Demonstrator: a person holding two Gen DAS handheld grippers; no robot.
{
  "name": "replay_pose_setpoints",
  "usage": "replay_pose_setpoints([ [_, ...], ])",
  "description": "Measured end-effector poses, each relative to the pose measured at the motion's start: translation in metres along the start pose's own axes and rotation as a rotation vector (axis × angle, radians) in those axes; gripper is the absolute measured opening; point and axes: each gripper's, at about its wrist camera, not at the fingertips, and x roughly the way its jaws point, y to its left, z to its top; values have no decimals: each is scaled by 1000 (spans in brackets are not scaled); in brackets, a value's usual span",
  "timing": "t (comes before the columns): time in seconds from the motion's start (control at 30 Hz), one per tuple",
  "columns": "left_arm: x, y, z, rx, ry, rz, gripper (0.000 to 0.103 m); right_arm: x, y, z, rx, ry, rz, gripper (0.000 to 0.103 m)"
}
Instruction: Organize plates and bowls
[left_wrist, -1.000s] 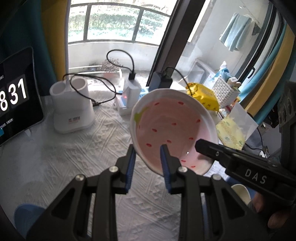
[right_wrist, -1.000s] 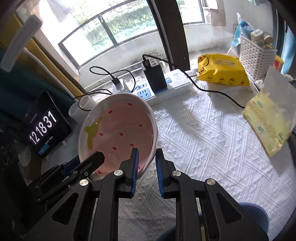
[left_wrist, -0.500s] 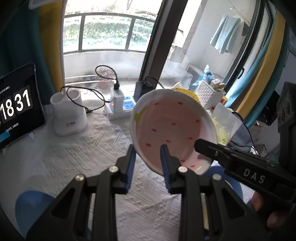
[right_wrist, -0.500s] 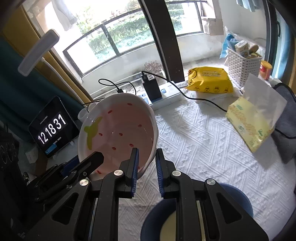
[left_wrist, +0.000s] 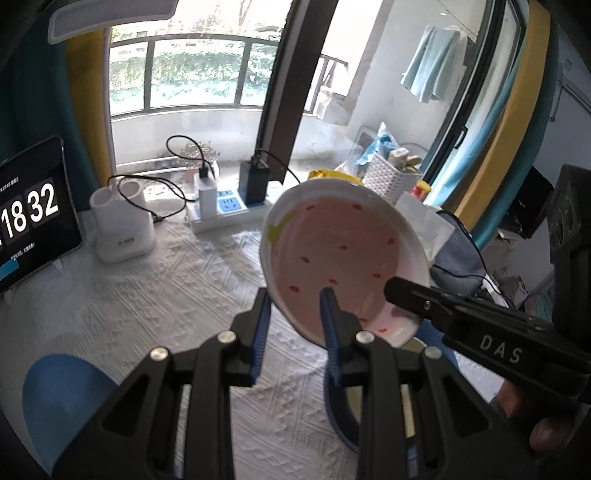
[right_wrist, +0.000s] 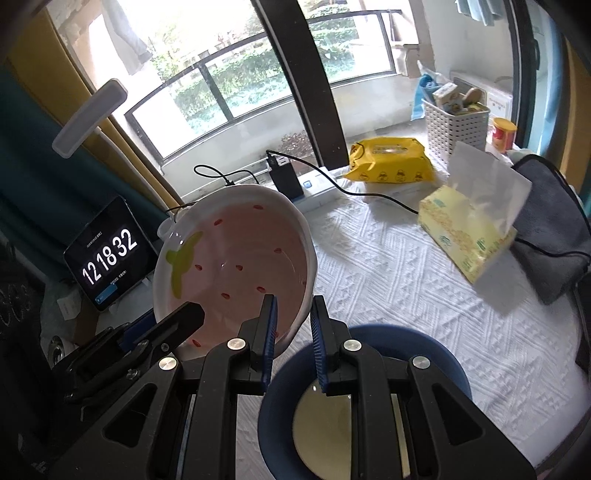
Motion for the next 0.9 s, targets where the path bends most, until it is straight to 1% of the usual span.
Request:
replay_pose_setpoints([
  [0.53, -6, -37, -27, 35, 14, -36, 28, -24, -33, -31, 39, -1, -16, 20],
  [0.9, -3, -58, -46, 68, 44, -62, 28, -34, -57, -51, 60, 9, -46, 20],
])
